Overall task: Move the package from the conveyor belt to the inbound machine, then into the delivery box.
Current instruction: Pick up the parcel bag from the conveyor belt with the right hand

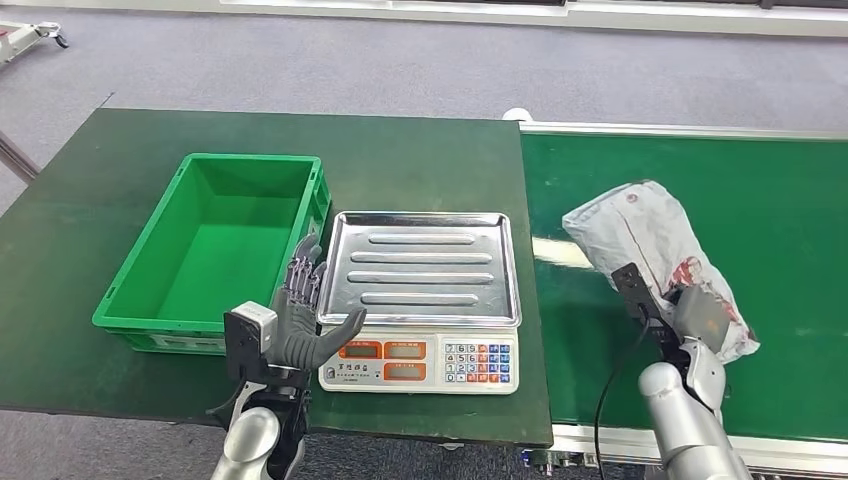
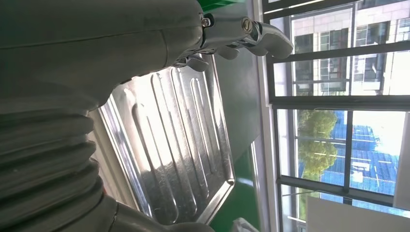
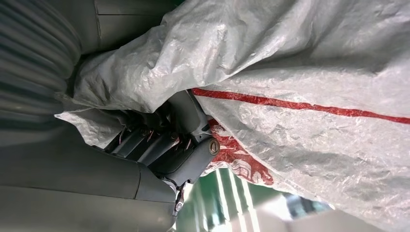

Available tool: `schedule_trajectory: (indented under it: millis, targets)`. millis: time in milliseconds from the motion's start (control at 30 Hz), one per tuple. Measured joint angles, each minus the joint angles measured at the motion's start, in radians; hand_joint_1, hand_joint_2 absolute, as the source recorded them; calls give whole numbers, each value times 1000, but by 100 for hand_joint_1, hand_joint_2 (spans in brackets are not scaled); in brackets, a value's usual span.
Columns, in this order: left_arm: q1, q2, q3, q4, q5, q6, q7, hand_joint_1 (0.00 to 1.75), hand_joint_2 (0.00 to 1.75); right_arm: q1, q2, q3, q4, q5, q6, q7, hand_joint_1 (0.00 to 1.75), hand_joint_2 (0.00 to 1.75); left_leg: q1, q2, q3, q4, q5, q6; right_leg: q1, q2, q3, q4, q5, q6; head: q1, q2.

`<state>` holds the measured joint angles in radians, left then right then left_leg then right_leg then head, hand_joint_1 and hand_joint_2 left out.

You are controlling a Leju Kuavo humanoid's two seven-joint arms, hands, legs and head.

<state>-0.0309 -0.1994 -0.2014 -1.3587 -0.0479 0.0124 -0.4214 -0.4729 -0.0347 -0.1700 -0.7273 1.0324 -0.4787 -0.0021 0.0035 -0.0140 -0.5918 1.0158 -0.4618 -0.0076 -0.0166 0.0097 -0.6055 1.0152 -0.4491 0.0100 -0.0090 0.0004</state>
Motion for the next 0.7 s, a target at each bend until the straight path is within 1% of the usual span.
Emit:
schedule_trajectory:
  millis: [233,300,467,567,700]
  targets:
    - [-40,0,0,23,-22,3,-4,0,175,-56,-18,102,-158,0,28,39,175,175,0,0,0,0,1,0,0,0,0,0,0,0,0,0]
    - [-41,0,0,27,-23,4,-4,0,175,-68,-25,122,-182,-10,36,41,175,175,0,0,0,0,1,0,0,0,0,0,0,0,0,0]
    - [-41,2,0,29,-27,18,-4,0,175,-95,-30,188,-193,-40,53,16,175,175,0,0,-1,0,1,0,0,0,0,0,0,0,0,0]
    - [-43,6,4,31,-45,45,-3,0,175,-102,-12,249,-192,-44,63,3,175,175,0,0,-1,0,1,0,1,0,0,0,0,0,0,0]
    - [-53,12,30,34,-69,68,-4,0,175,-98,35,359,-201,-60,99,-25,175,175,1,1,0,-1,1,-1,2,1,-1,1,0,0,0,0]
